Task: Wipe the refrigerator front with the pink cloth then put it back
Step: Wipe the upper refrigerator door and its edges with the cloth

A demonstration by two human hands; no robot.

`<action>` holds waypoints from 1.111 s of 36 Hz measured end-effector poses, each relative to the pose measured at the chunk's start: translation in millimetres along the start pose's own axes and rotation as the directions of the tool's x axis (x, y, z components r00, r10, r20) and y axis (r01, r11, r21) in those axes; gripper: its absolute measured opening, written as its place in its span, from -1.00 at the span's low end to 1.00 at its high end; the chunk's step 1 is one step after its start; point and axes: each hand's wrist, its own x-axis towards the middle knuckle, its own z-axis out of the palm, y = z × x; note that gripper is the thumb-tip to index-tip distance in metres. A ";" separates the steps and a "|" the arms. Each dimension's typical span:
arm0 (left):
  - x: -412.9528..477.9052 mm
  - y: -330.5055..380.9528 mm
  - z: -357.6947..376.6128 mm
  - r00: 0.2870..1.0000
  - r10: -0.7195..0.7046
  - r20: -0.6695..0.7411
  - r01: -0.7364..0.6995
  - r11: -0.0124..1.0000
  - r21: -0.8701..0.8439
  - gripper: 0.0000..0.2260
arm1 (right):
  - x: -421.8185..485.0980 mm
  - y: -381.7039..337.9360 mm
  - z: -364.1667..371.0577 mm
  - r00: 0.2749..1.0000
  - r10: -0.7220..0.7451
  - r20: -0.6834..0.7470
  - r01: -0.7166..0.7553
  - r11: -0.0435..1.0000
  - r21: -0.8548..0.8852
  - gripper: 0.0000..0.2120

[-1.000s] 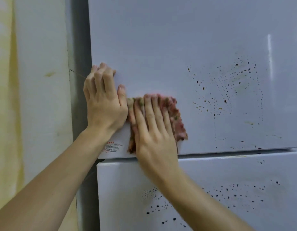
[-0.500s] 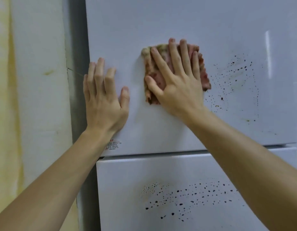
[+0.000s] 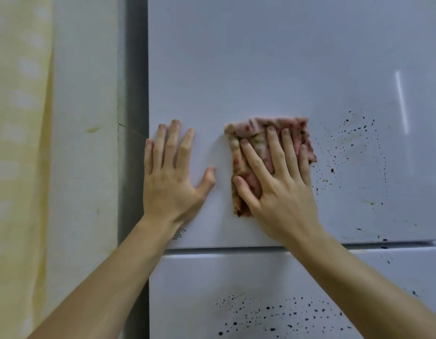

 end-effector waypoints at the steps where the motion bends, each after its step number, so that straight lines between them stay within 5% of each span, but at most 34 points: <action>1: 0.3 0.0 0.4 1.000 -0.002 -0.005 0.002 1.000 0.002 -0.31 | 12.0 0.6 0.8 1.000 -0.005 -0.003 0.005 1.000 -0.013 -0.39; 8: -0.3 0.9 0.9 1.000 -0.010 0.004 0.010 1.000 -0.003 -0.32 | 107.7 -5.6 10.1 0.998 -0.013 0.059 0.016 0.998 -0.053 -0.29; 12: -0.2 1.2 1.0 1.000 -0.004 0.000 0.004 1.000 -0.007 -0.32 | 114.6 -6.7 15.5 0.999 0.003 0.033 -0.002 0.999 -0.046 -0.38; 16: 0.1 1.1 -1.6 1.000 -0.001 0.003 0.001 0.999 -0.032 -0.35 | 93.9 -4.6 21.1 0.995 -0.002 -0.102 0.004 1.000 0.018 -0.50; 28: -5.6 25.7 1.8 0.998 0.054 0.007 -0.054 0.997 -0.064 -0.38 | -68.2 24.2 -20.8 0.988 -0.126 0.090 0.124 0.992 0.035 -0.47; 40: -5.0 46.5 7.3 0.999 0.012 0.030 -0.012 1.000 -0.014 -0.35 | 72.1 54.2 -5.2 0.998 0.059 -0.002 -0.059 0.997 -0.056 -0.40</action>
